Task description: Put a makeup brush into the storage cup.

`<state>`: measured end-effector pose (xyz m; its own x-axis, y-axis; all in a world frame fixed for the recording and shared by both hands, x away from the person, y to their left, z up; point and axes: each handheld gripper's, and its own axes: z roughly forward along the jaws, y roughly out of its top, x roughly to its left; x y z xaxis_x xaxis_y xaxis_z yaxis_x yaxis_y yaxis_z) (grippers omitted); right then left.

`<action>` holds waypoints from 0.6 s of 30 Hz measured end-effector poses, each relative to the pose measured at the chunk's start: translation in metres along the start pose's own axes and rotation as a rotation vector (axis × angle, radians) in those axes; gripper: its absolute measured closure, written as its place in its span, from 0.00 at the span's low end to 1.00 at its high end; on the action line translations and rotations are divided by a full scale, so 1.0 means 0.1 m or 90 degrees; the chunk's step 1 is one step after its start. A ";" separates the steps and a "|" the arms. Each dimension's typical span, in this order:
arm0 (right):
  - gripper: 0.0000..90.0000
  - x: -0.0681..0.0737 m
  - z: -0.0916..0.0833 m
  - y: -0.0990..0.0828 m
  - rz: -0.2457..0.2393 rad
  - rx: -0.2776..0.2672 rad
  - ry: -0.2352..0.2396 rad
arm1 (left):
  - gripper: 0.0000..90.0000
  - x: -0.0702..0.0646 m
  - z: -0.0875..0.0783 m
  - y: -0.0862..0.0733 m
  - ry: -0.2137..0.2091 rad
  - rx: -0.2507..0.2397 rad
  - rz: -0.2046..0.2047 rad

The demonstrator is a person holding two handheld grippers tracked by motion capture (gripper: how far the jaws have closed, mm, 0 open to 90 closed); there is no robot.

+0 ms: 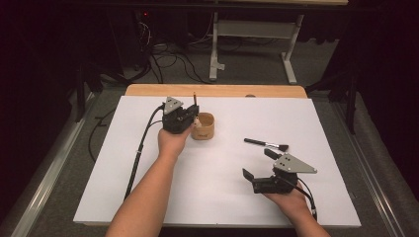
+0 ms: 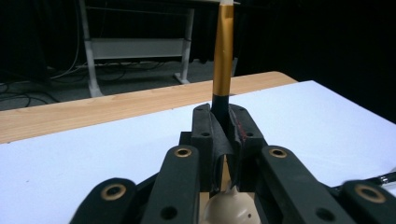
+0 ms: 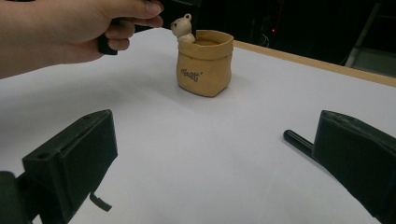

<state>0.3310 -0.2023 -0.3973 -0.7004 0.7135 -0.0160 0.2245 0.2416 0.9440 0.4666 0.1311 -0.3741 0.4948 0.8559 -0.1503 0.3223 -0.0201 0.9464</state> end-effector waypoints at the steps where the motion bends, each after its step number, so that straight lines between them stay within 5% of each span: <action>1: 0.01 0.00 0.00 0.00 0.001 0.000 0.000 | 0.81 0.00 -0.01 0.00 0.009 0.006 0.008; 4: 0.01 0.01 0.00 0.00 0.003 0.001 0.001 | 0.67 0.02 -0.02 0.00 0.015 0.020 0.015; 18: 0.01 0.03 0.00 0.00 -0.001 0.002 -0.001 | 0.53 -0.06 -0.20 0.02 -0.009 0.020 0.024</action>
<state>0.3292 -0.2002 -0.3972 -0.6997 0.7142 -0.0179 0.2254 0.2445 0.9431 0.4478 0.1368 -0.3660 0.5181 0.8470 -0.1191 0.3288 -0.0687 0.9419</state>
